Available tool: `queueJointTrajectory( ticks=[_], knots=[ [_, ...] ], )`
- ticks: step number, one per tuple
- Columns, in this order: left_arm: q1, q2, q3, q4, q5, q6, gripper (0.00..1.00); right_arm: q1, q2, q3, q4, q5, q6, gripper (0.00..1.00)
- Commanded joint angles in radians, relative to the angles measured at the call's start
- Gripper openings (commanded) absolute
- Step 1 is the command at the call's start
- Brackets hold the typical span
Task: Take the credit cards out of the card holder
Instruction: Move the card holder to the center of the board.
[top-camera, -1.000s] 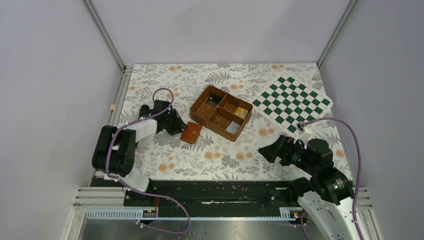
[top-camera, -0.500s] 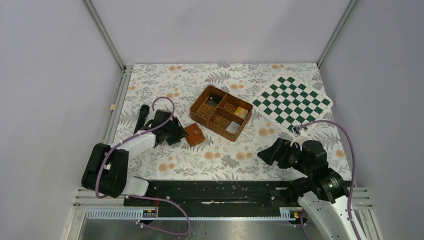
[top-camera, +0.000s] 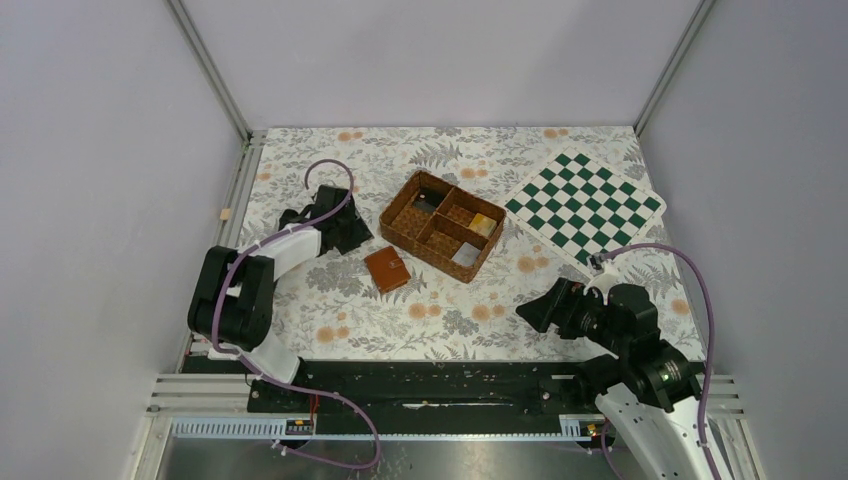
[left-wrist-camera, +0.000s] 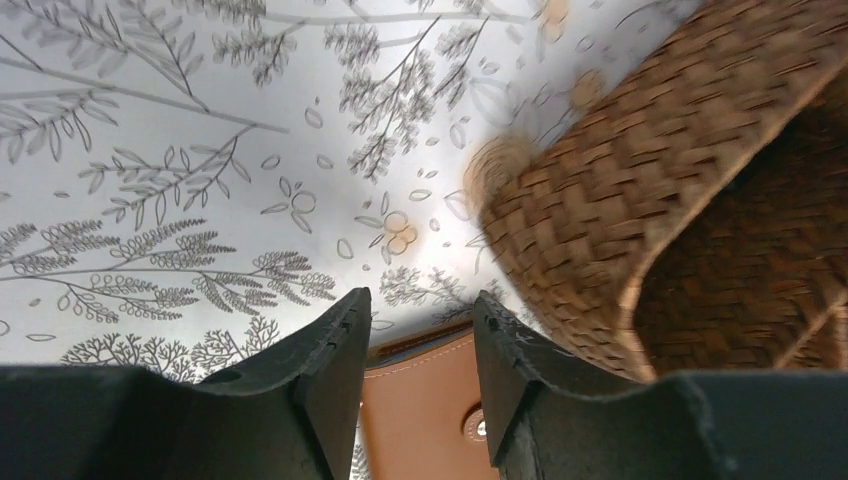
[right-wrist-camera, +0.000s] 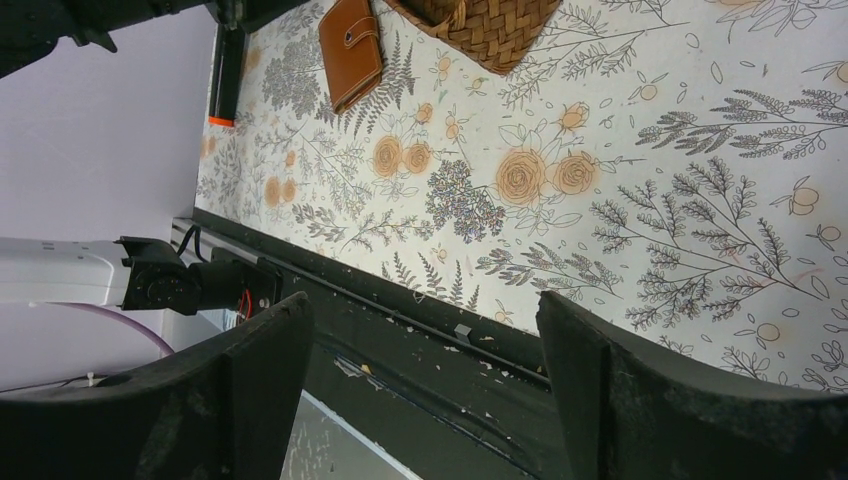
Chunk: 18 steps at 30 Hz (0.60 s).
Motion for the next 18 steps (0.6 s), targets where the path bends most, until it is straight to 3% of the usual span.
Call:
queueJointTrajectory(
  ticks=[1, 10, 18],
  knots=[
    [0.003, 0.022, 0.000, 0.010, 0.047, 0.021, 0.42, 0.003, -0.003, 0.056, -0.034, 0.000, -0.032, 0.89],
    [-0.018, 0.066, -0.037, 0.041, 0.184, 0.048, 0.41, 0.003, 0.000, 0.051, -0.046, 0.007, -0.054, 0.89],
    [-0.068, 0.018, -0.128, 0.095, 0.195, 0.062, 0.41, 0.004, 0.003, 0.078, -0.065, -0.053, -0.045, 0.89]
  ],
)
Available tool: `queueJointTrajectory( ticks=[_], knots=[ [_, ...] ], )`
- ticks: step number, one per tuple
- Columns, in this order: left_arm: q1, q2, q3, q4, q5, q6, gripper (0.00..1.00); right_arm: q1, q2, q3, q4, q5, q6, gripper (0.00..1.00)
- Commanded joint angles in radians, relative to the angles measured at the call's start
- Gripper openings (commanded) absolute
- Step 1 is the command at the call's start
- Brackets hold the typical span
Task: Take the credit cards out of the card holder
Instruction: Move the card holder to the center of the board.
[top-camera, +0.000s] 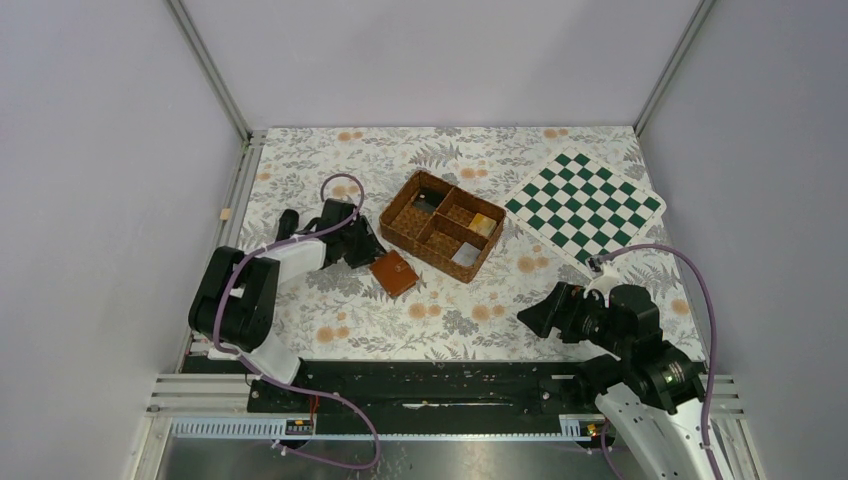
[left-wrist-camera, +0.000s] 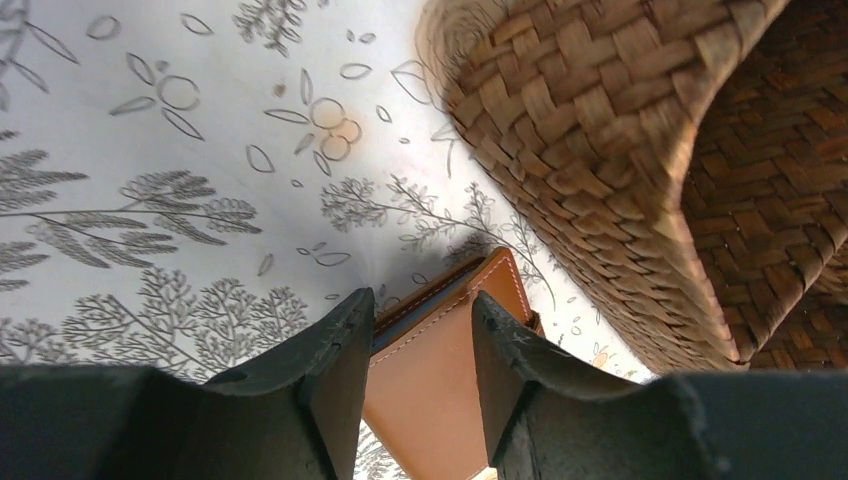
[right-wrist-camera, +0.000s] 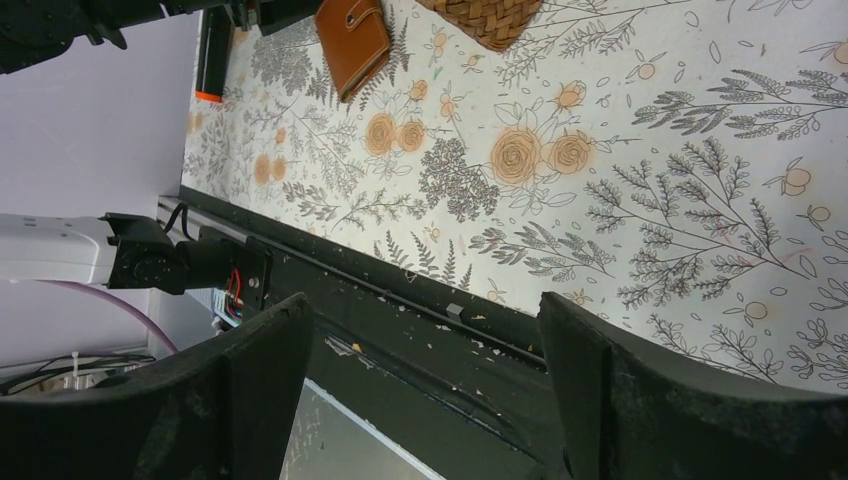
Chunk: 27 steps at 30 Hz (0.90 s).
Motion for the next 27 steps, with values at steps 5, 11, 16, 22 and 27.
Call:
queueJointTrajectory(
  ticks=[5, 11, 16, 22, 27],
  knots=[
    [-0.109, 0.001, -0.023, -0.002, 0.022, 0.068, 0.41, 0.003, -0.004, 0.028, 0.037, -0.054, 0.022, 0.87],
    [-0.216, -0.024, -0.055, 0.039, 0.022, 0.090, 0.41, 0.003, 0.022, -0.006, 0.064, -0.074, 0.040, 0.85],
    [-0.283, -0.055, -0.128, 0.129, 0.026, 0.070, 0.41, 0.004, 0.038, -0.037, 0.103, -0.082, 0.080, 0.77],
    [-0.373, -0.085, -0.221, 0.294, 0.058, 0.040, 0.41, 0.005, 0.082, -0.138, 0.222, -0.096, 0.130, 0.72],
    [-0.414, -0.125, -0.259, 0.325, 0.043, -0.018, 0.41, 0.009, 0.167, -0.216, 0.383, -0.061, 0.183, 0.72]
  ],
)
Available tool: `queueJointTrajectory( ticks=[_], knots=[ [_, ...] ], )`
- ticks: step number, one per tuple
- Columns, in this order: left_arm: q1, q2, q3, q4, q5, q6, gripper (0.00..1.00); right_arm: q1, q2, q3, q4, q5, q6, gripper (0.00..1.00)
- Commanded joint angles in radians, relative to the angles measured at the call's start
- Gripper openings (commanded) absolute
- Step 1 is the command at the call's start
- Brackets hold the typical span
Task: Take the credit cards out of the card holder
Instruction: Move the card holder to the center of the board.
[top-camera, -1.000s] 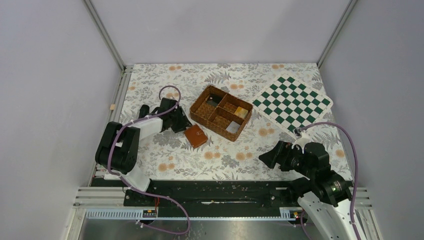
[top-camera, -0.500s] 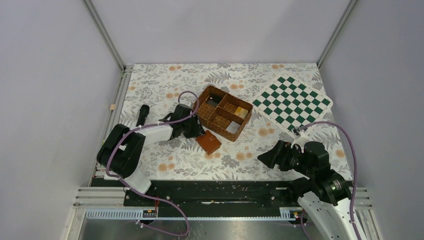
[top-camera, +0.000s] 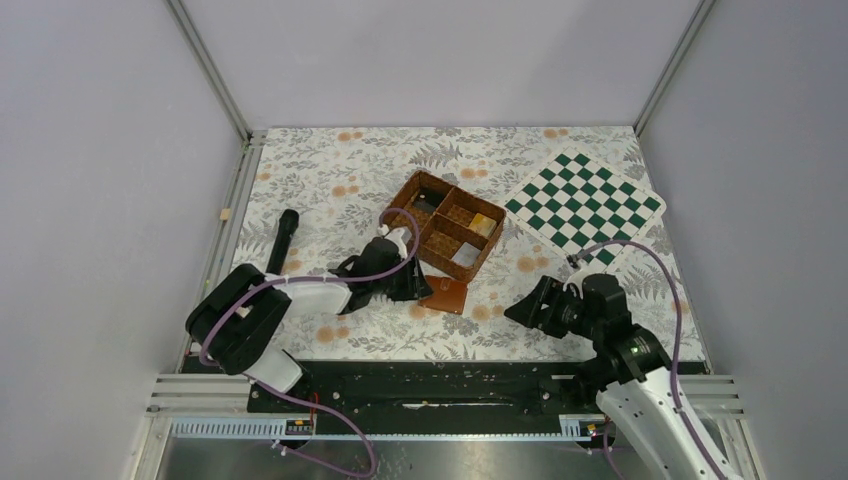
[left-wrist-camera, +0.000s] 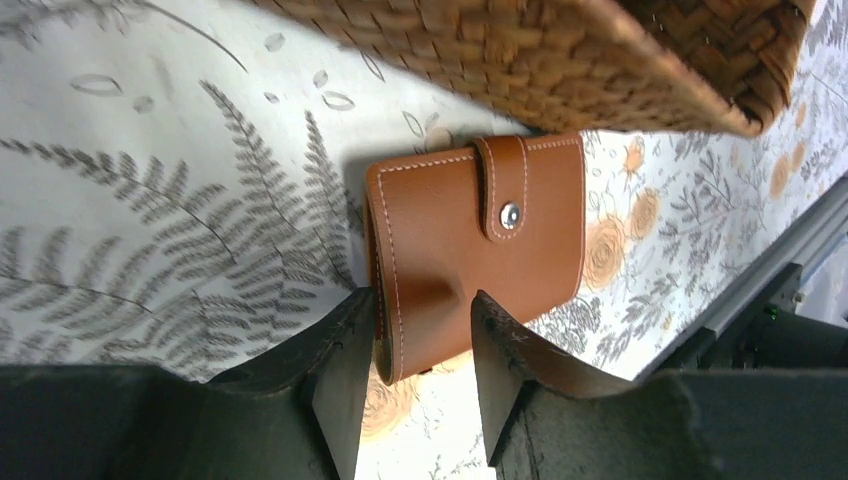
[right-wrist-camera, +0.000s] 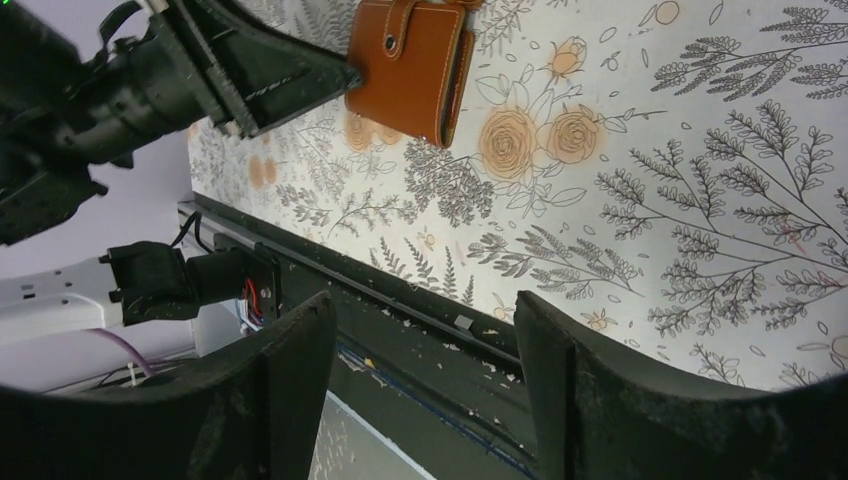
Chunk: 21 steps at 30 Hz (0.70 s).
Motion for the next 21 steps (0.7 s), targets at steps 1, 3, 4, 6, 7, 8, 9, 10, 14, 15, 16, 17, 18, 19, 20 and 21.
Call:
queueJointTrajectory(
  ticks=[1, 3, 4, 6, 7, 8, 9, 10, 14, 15, 16, 17, 18, 19, 20, 21],
  knots=[
    [-0.019, -0.044, -0.044, 0.020, 0.004, -0.054, 0.41, 0.010, 0.069, -0.058, 0.222, 0.024, 0.081, 0.72],
    [-0.019, -0.067, -0.040, -0.008, -0.020, -0.073, 0.41, 0.013, 0.114, -0.096, 0.315, 0.049, 0.110, 0.71],
    [-0.020, -0.078, -0.039, -0.023, -0.031, -0.078, 0.41, 0.013, 0.146, -0.111, 0.363, 0.057, 0.120, 0.70],
    [-0.019, -0.103, -0.044, -0.026, -0.039, -0.095, 0.42, 0.017, 0.217, -0.141, 0.479, 0.060, 0.130, 0.68],
    [-0.018, -0.114, -0.049, -0.027, -0.046, -0.102, 0.42, 0.021, 0.257, -0.149, 0.519, 0.065, 0.134, 0.67],
    [-0.020, -0.129, -0.052, -0.039, -0.054, -0.107, 0.42, 0.025, 0.303, -0.151, 0.559, 0.063, 0.128, 0.65],
    [-0.019, -0.139, -0.054, -0.051, -0.064, -0.112, 0.42, 0.032, 0.350, -0.145, 0.603, 0.061, 0.118, 0.64],
    [-0.020, -0.147, -0.056, -0.066, -0.073, -0.115, 0.42, 0.042, 0.396, -0.139, 0.630, 0.065, 0.106, 0.63],
    [-0.020, -0.194, -0.074, -0.096, -0.097, -0.133, 0.42, 0.079, 0.548, -0.118, 0.735, 0.079, 0.101, 0.60],
    [-0.019, -0.207, -0.083, -0.093, -0.095, -0.139, 0.42, 0.090, 0.575, -0.120, 0.761, 0.089, 0.108, 0.59],
    [-0.020, -0.219, -0.090, -0.089, -0.090, -0.146, 0.42, 0.100, 0.598, -0.121, 0.790, 0.103, 0.114, 0.59],
    [-0.020, -0.231, -0.095, -0.087, -0.089, -0.150, 0.42, 0.114, 0.620, -0.122, 0.816, 0.119, 0.120, 0.58],
    [-0.020, -0.240, -0.099, -0.087, -0.089, -0.154, 0.42, 0.126, 0.645, -0.122, 0.843, 0.138, 0.124, 0.58],
    [-0.020, -0.248, -0.103, -0.086, -0.089, -0.158, 0.43, 0.139, 0.673, -0.119, 0.864, 0.154, 0.128, 0.58],
    [-0.020, -0.251, -0.105, -0.083, -0.087, -0.162, 0.43, 0.153, 0.701, -0.113, 0.883, 0.169, 0.132, 0.58],
    [-0.019, -0.249, -0.106, -0.078, -0.081, -0.169, 0.44, 0.164, 0.742, -0.111, 0.912, 0.184, 0.141, 0.58]
  ],
)
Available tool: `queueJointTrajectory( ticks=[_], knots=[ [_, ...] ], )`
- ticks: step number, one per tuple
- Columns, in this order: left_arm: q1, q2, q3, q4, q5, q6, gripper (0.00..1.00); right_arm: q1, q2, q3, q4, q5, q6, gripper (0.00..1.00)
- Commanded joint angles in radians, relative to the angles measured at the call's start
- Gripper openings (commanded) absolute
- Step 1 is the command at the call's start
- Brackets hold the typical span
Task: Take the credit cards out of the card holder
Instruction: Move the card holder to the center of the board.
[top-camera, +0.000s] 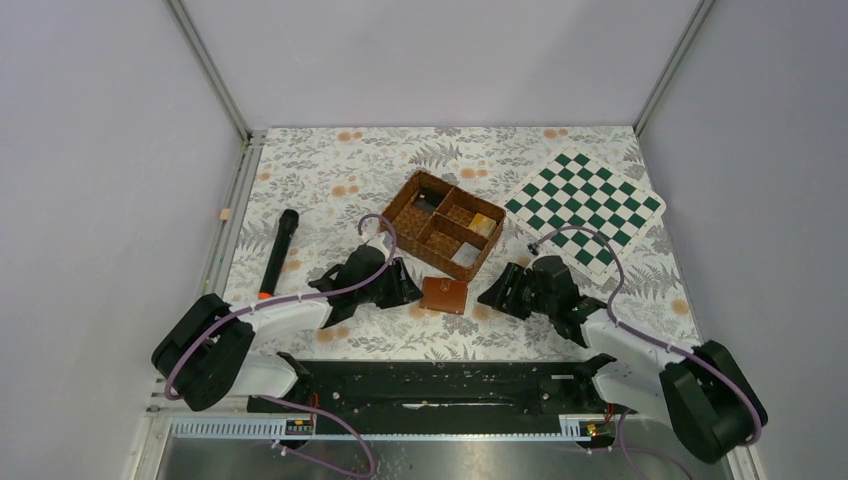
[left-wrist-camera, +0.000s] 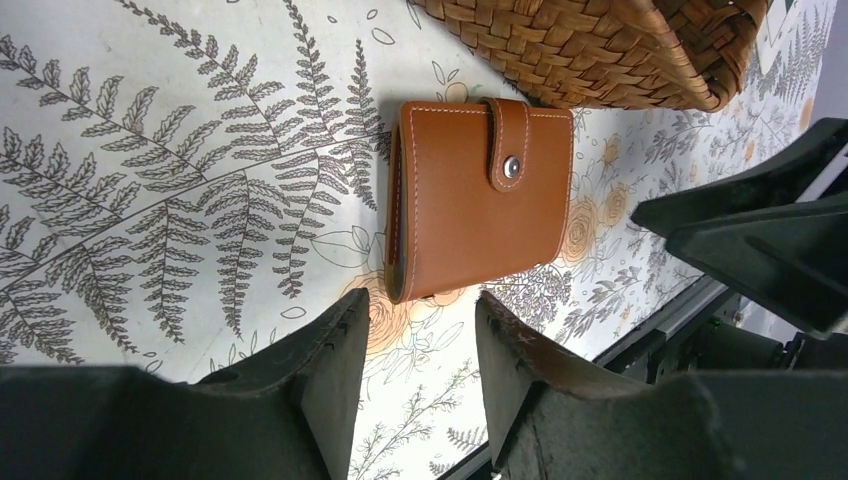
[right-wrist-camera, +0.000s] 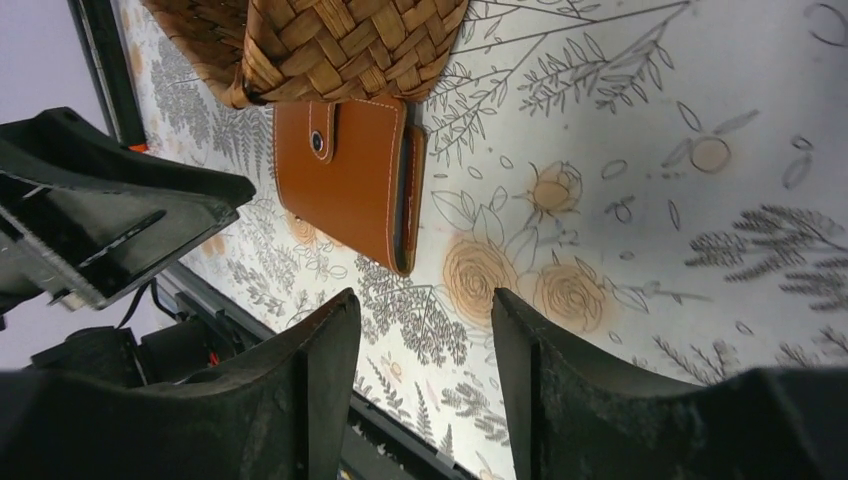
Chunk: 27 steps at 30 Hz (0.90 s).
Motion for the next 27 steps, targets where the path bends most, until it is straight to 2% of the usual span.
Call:
queueJointTrajectory(
  ticks=[1, 7, 13, 19, 23, 27],
  knots=[
    [0.006, -0.023, -0.010, 0.035, 0.000, -0.038, 0.44, 0.056, 0.117, 0.032, 0.209, 0.094, 0.037, 0.58],
    [0.012, 0.052, 0.049, -0.008, 0.035, -0.021, 0.44, 0.103, 0.252, 0.025, 0.376, 0.127, 0.098, 0.56],
    [0.015, 0.017, 0.037, -0.042, -0.029, -0.025, 0.45, 0.146, 0.331, 0.026, 0.464, 0.143, 0.107, 0.54],
    [0.060, 0.005, 0.049, -0.106, -0.026, -0.011, 0.46, 0.203, 0.419, 0.032, 0.543, 0.148, 0.130, 0.49],
    [0.126, -0.010, 0.037, -0.101, 0.029, -0.007, 0.46, 0.279, 0.446, 0.042, 0.558, 0.144, 0.132, 0.44],
    [0.135, -0.025, 0.044, -0.115, 0.026, 0.012, 0.46, 0.409, 0.371, 0.023, 0.492, 0.226, 0.132, 0.40]
  ],
)
